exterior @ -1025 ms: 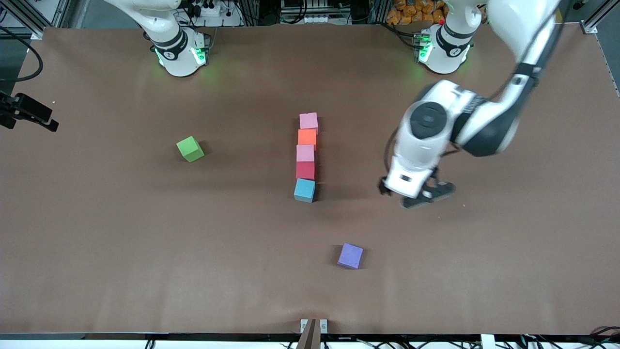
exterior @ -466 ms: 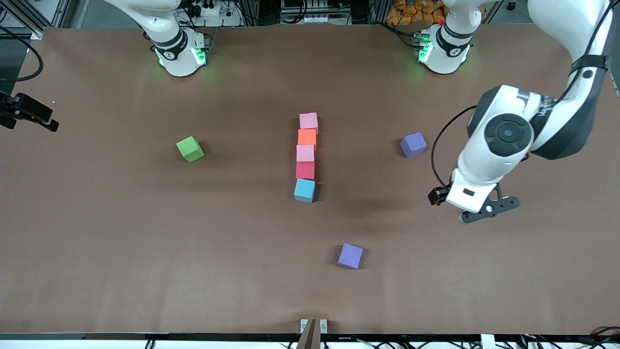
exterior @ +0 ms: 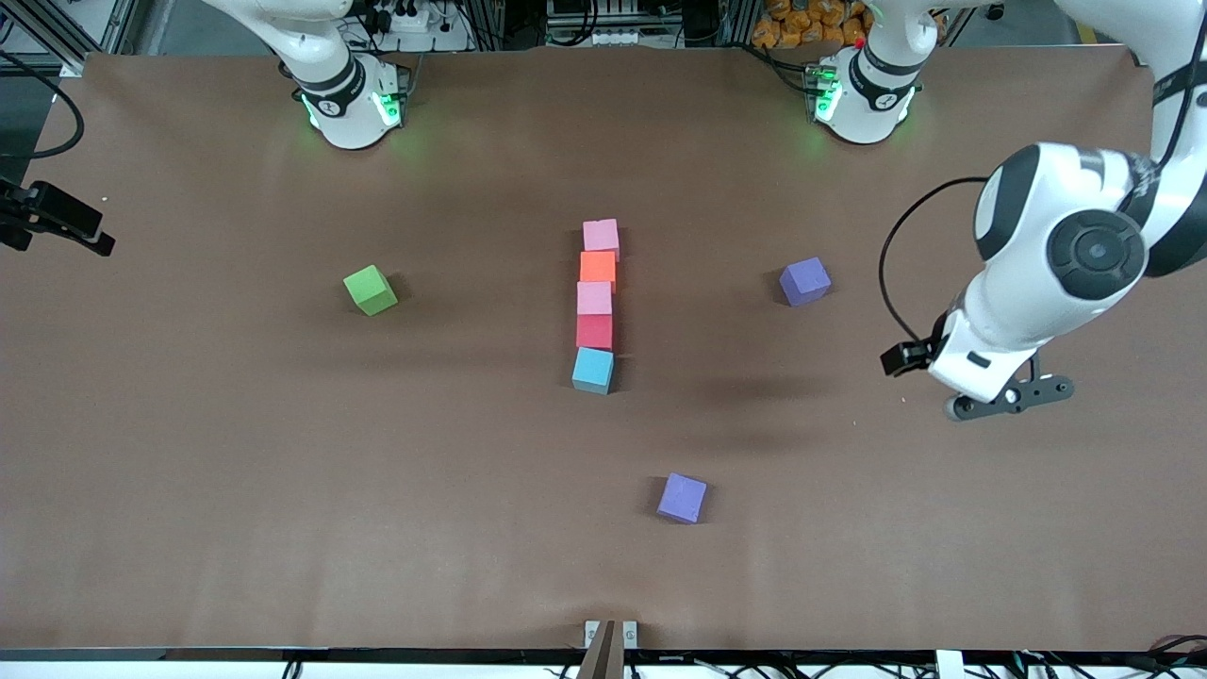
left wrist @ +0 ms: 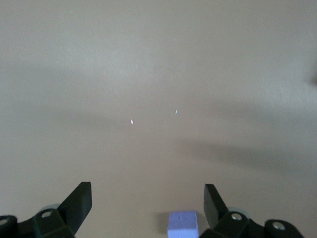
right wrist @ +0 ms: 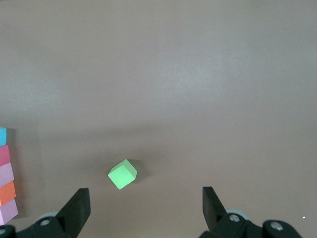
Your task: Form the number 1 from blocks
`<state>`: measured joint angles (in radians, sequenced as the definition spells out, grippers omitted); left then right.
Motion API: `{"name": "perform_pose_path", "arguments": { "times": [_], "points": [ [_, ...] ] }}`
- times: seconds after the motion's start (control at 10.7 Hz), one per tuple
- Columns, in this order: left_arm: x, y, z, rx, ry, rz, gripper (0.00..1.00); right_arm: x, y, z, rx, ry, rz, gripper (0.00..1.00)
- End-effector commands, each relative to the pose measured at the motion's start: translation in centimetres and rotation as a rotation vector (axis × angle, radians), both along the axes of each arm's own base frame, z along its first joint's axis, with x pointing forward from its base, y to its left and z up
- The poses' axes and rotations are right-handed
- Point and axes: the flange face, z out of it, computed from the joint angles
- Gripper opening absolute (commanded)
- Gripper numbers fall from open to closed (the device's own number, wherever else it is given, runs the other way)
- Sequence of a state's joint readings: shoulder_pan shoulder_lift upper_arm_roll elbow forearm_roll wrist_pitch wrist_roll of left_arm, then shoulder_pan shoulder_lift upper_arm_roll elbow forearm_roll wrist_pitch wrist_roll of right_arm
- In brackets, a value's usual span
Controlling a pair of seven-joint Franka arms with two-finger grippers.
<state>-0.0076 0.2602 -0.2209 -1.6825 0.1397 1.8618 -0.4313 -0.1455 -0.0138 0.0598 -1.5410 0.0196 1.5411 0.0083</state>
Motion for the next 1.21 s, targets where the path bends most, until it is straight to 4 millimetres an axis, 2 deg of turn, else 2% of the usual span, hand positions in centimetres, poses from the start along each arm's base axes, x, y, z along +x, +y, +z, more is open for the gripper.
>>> {"name": "perform_pose_path", "arguments": {
  "times": [0.0,0.09,0.37,0.47,0.56,0.93,1.12],
  "points": [
    [-4.3,-0.1,0.3,-0.045,0.064,-0.032,1.00,-0.4,-0.1,0.2,0.015,-0.008,0.006,1.00],
    [-5.0,0.2,0.3,-0.037,0.101,-0.043,1.00,-0.4,0.0,0.2,0.015,-0.006,0.007,1.00],
    [-8.5,2.8,3.8,-0.029,0.160,-0.108,1.00,-0.4,-0.1,0.2,0.015,-0.009,0.006,1.00],
    [-8.8,3.5,5.1,-0.033,0.151,-0.106,1.00,-0.4,-0.1,0.2,0.015,-0.009,0.006,1.00],
    [-8.6,4.0,6.6,-0.038,0.119,-0.098,1.00,-0.4,-0.1,0.2,0.016,-0.011,0.006,1.00],
    [-6.4,5.5,15.0,-0.053,-0.060,-0.083,1.00,-0.4,-0.2,0.3,0.016,-0.012,0.004,1.00],
    [-6.3,5.7,18.3,-0.034,-0.114,-0.187,1.00,-0.4,-0.1,0.3,0.016,-0.012,0.006,1.00]
  ]
}}
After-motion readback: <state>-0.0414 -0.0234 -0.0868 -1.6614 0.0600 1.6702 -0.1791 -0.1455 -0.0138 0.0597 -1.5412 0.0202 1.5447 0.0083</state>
